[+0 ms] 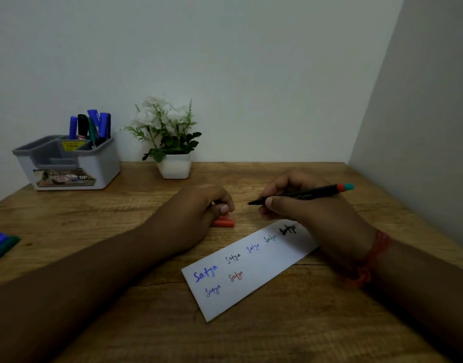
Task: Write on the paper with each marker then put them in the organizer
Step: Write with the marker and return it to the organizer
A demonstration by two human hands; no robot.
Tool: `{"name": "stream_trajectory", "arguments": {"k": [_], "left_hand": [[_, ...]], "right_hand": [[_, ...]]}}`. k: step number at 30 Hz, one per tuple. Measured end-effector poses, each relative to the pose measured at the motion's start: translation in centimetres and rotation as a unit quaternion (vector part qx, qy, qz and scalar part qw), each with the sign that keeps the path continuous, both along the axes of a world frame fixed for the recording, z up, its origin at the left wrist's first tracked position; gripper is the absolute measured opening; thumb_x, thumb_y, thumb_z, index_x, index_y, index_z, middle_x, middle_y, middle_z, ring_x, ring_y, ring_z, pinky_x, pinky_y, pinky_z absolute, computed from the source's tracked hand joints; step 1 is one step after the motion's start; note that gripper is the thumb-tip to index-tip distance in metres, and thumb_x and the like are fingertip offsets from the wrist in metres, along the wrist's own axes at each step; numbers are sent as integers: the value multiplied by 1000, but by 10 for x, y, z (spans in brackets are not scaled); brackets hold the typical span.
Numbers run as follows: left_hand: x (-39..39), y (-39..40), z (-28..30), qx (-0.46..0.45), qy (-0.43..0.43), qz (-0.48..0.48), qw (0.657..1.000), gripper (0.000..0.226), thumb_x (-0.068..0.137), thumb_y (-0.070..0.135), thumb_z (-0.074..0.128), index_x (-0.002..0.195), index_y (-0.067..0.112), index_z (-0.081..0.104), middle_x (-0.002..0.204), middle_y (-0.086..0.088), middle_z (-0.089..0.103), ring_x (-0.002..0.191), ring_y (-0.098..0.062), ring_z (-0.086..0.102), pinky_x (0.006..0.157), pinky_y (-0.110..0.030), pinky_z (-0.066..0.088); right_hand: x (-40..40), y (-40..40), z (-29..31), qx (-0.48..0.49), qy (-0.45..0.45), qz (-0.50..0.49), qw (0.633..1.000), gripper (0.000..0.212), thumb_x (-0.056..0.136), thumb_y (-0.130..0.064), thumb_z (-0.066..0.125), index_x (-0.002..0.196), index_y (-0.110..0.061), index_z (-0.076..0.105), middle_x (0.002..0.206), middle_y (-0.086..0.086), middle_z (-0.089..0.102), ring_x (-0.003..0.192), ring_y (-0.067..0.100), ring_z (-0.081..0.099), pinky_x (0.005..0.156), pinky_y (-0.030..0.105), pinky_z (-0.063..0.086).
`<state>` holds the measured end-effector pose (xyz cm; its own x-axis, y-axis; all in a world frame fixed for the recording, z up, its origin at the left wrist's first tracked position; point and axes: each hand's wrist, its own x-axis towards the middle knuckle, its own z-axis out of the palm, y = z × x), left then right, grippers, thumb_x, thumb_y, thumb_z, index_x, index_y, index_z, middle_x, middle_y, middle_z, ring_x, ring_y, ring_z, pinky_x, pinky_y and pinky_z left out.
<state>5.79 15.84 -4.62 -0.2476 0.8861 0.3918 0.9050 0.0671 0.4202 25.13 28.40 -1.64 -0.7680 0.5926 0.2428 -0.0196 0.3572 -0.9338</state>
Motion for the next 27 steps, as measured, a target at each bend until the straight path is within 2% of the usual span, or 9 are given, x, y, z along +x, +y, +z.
{"name": "stream_trajectory", "arguments": {"k": [6,10,13,19,27], "left_hand": [[-11,-5,0,-53,-13,-37,998,12,95,32,58,105,36,66,101,20,62,95,4,55,77,-16,44],[-10,-7,4,-95,30,-64,993,14,92,34,63,105,37,67,99,20,57,94,5,53,78,-16,45],[-8,-6,4,-73,22,-57,996,12,93,28,63,100,37,67,96,21,58,94,5,53,77,-16,43],[2,-6,9,42,-37,-45,997,14,96,23,57,103,31,66,95,22,62,95,4,56,77,-12,43],[9,-6,10,47,-34,-49,997,13,97,26,55,104,31,65,97,18,62,93,0,55,77,-18,44]], "right_hand": [[1,-1,1,1,-7,6,1000,7,89,-1,69,94,-6,72,89,11,79,87,21,78,87,34,62],[2,-2,2,7,-14,7,1000,7,89,0,68,95,-4,71,88,12,78,85,22,78,85,31,62],[2,-3,2,11,-20,11,1000,8,89,-1,69,94,-6,72,88,10,79,85,19,78,83,29,62],[3,-5,3,5,22,28,999,8,89,2,67,92,-5,71,89,14,77,86,21,78,77,26,61],[3,-7,3,8,42,39,998,8,89,4,66,93,-2,70,88,16,76,83,22,77,74,25,61]]}}
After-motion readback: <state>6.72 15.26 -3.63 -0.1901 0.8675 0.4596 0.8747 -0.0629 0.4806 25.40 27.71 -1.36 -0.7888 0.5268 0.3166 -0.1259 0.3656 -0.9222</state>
